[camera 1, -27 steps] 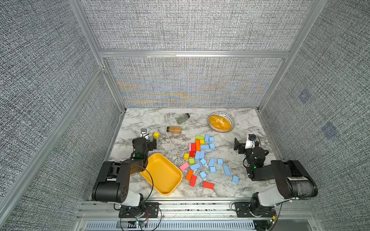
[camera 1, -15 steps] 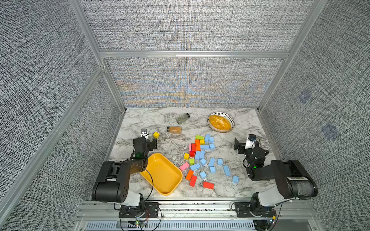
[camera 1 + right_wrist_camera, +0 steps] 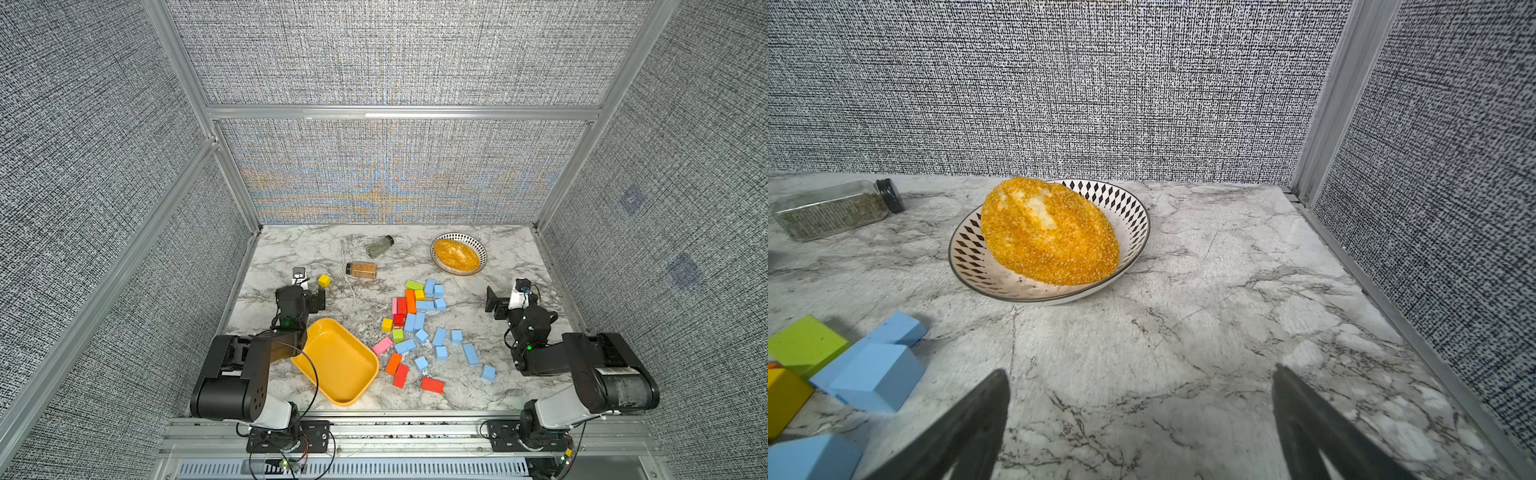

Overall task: Pick out the blue building blocks
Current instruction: Adjust the storage box at the center of the board.

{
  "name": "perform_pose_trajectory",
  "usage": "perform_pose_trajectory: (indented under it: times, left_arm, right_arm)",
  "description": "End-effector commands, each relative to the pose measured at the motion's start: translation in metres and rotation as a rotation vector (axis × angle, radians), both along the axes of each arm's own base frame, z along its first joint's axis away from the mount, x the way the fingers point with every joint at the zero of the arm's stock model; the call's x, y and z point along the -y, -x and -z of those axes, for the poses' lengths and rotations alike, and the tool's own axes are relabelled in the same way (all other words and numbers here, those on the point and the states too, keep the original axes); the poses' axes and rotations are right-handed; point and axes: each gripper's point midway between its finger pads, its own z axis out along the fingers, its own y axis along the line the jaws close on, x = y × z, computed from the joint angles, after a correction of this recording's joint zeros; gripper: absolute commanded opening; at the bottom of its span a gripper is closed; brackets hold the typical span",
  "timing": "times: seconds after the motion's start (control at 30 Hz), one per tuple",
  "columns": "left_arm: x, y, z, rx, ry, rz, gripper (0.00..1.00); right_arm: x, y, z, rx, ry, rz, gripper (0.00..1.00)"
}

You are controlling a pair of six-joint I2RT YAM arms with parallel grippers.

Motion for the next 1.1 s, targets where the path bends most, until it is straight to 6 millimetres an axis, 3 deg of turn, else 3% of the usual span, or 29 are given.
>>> perform_pose_trajectory:
  times: [0.0,0.13,0.23,0.33,0.43,0.5,0.53,0.8,0.87,0.93,1.07]
  left_arm:
    - [-0.001,0.000,-0.004,0.008,-0.001,-0.002,1.00]
    - [0.004,-0.006,-0.014,-0.045,-0.004,0.024,1.00]
    - [0.007,-0.005,-0.017,-0.192,0.023,0.022,1.00]
    - [0.011,0.002,-0.021,-0.338,0.046,0.030,1.00]
    - [0.003,0.015,-0.028,-0.409,0.063,-0.039,1.00]
    - [0.002,0.026,-0.032,-0.440,0.076,-0.052,1.00]
    - [0.001,0.033,-0.034,-0.456,0.084,-0.061,1.00]
    - [0.007,0.079,-0.052,-0.502,0.219,-0.099,0.99]
    - [0.021,0.092,-0.059,-0.545,0.272,-0.037,0.96]
    - [0.035,0.097,-0.068,-0.550,0.262,0.082,0.92]
    - [0.035,0.097,-0.076,-0.542,0.037,0.271,0.86]
  right_arm:
    - [-0.006,-0.001,-0.007,0.021,0.005,-0.029,0.98]
    - [-0.016,-0.021,-0.017,-0.089,0.007,-0.068,0.98]
    - [-0.017,-0.032,-0.028,-0.196,-0.099,-0.028,0.98]
    - [-0.026,-0.034,-0.044,-0.266,-0.152,0.005,0.98]
    - [-0.047,-0.031,-0.061,-0.317,-0.198,0.027,0.98]
    - [-0.071,-0.025,-0.063,-0.365,-0.236,0.002,0.98]
    - [-0.089,-0.027,-0.076,-0.366,-0.271,-0.032,0.98]
    - [-0.224,0.008,-0.061,-0.508,-0.278,-0.251,0.98]
    - [-0.269,0.020,-0.061,-0.537,-0.277,-0.385,0.98]
    - [-0.301,0.031,-0.059,-0.560,-0.259,-0.454,0.98]
    - [-0.358,0.058,-0.047,-0.634,-0.213,-0.616,0.98]
